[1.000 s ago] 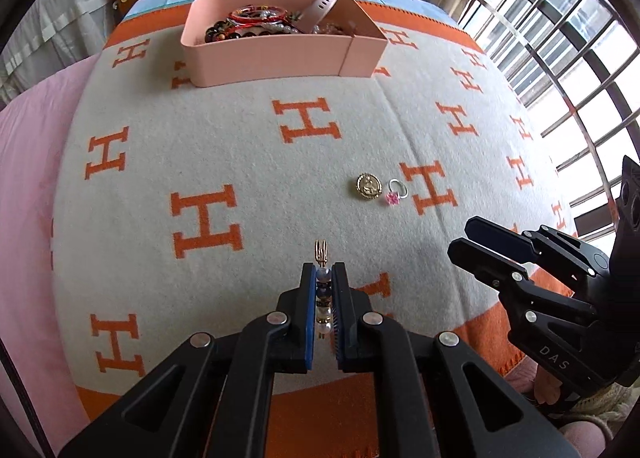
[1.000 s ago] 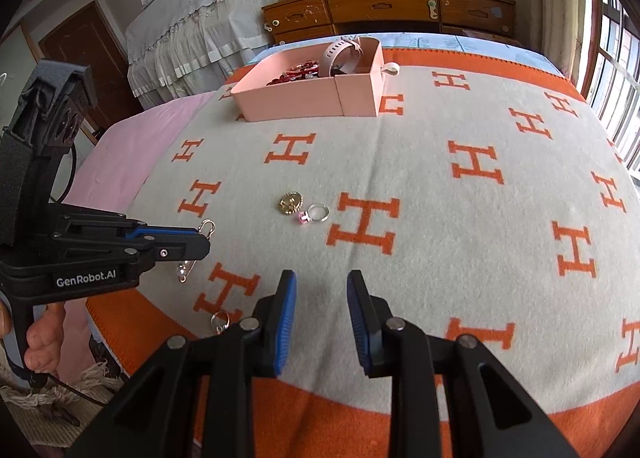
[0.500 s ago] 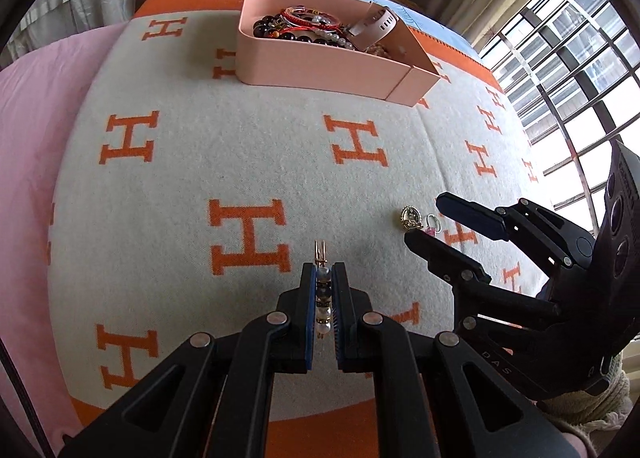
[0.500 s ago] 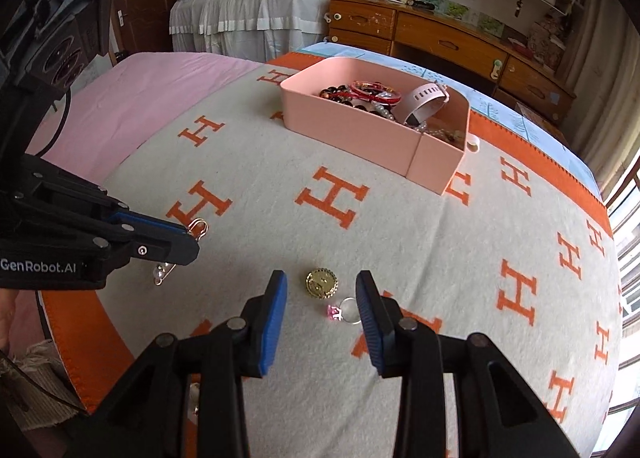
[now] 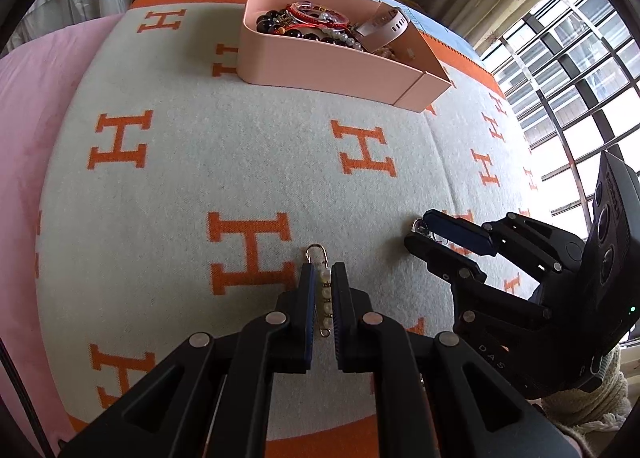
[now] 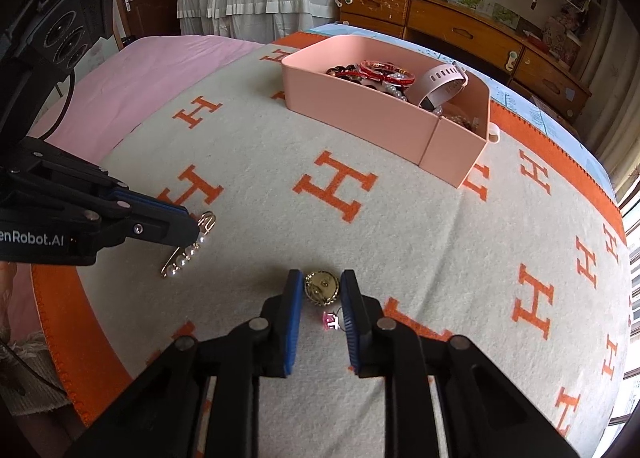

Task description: Organize jewelry

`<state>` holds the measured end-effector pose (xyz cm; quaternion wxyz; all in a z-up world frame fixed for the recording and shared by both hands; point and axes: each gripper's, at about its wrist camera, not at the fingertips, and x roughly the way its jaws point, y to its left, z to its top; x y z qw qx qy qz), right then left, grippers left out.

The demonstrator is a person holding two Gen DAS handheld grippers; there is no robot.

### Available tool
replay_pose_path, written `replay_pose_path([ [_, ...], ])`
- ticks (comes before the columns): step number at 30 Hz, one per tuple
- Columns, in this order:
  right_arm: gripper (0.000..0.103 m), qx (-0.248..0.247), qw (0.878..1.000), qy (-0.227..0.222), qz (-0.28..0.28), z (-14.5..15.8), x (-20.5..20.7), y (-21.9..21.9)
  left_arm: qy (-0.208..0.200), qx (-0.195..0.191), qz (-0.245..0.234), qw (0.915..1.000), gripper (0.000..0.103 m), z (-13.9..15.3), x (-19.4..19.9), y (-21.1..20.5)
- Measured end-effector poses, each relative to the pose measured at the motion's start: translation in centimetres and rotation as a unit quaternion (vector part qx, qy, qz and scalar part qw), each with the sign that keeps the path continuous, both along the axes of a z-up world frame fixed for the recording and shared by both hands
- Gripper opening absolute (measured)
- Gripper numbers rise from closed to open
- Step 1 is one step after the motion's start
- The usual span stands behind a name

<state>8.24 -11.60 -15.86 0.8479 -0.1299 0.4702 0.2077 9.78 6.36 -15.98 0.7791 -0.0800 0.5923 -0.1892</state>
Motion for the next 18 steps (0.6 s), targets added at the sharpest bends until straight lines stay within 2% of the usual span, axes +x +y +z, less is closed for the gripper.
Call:
replay_pose_path([
  [5,0.019,0.0,1.0,0.002,-0.008,0.1,0.1,0.2,-0.002,-0.001,0.001,1.0,0.005,0.2,0.1,0.0],
  [11,0.019,0.024,0.999,0.004,-0.024,1.0,0.5,-0.5,0.018,-0.019,0.001,0.9997,0.006,0.0,0.2,0.4],
  [12,0.019,0.028,0.999,0.004,-0.025,1.1,0.5,-0.6,0.025,-0.019,0.002,0.9995,0.01,-0.1,0.2,0.5],
  [13,0.019,0.032,0.999,0.004,-0.026,1.2,0.5,-0.7,0.032,-0.023,0.006,0.9992,0.02,-0.3,0.2,0.6],
  [16,0.019,0.042,0.999,0.004,-0.028,1.5,0.3,-0.9,0.037,-0.034,0.017,0.9986,0.042,-0.4,0.2,0.7],
  [18,0.019,0.047,0.999,0.004,-0.027,1.6,0.2,-1.0,0.03,-0.025,0.021,0.999,0.048,-0.2,0.2,0.4],
])
